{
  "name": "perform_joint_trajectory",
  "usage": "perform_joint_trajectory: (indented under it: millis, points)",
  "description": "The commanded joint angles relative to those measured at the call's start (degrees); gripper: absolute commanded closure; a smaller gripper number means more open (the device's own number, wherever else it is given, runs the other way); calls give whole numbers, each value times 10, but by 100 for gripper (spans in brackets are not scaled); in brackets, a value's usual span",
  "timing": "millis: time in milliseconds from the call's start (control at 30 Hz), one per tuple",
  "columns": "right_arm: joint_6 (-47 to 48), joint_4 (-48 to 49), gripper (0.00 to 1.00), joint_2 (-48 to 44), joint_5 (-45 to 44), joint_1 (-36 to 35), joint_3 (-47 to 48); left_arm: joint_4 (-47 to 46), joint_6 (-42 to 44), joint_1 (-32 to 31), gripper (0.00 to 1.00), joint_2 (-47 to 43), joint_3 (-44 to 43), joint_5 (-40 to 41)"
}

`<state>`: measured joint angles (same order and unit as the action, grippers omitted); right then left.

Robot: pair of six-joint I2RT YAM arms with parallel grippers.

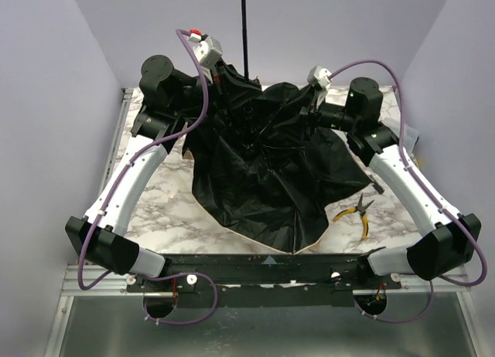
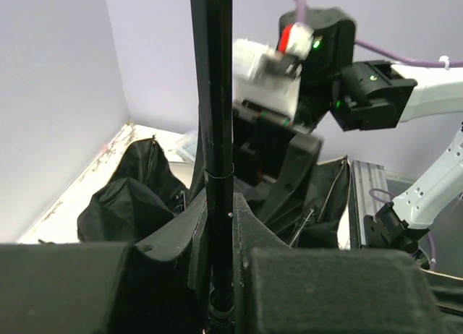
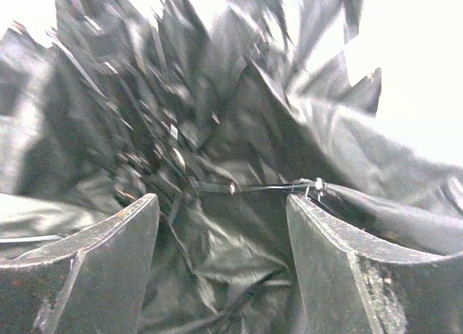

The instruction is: Open the umbrella

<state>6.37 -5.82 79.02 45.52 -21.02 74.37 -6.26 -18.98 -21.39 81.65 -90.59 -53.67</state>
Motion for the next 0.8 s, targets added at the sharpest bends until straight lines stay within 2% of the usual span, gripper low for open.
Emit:
perform_joint_trajectory:
  millis: [0, 167, 400, 567, 767]
  points:
    - [-80, 100, 25, -22, 90, -9, 46, -7, 9, -14, 100, -10, -25, 1]
    - [-210, 198, 21, 0, 87, -8, 101, 4, 28, -23, 100, -15, -10, -2]
    - [-363, 338, 26, 24, 83, -10, 145, 20, 57, -32, 100, -13, 3, -22]
    - [-398, 343, 30, 61, 70, -21, 185, 31, 73, -51, 100, -9, 8, -24]
    - [-387, 336, 33, 73, 40, -49, 193, 31, 75, -69, 100, -1, 9, -16]
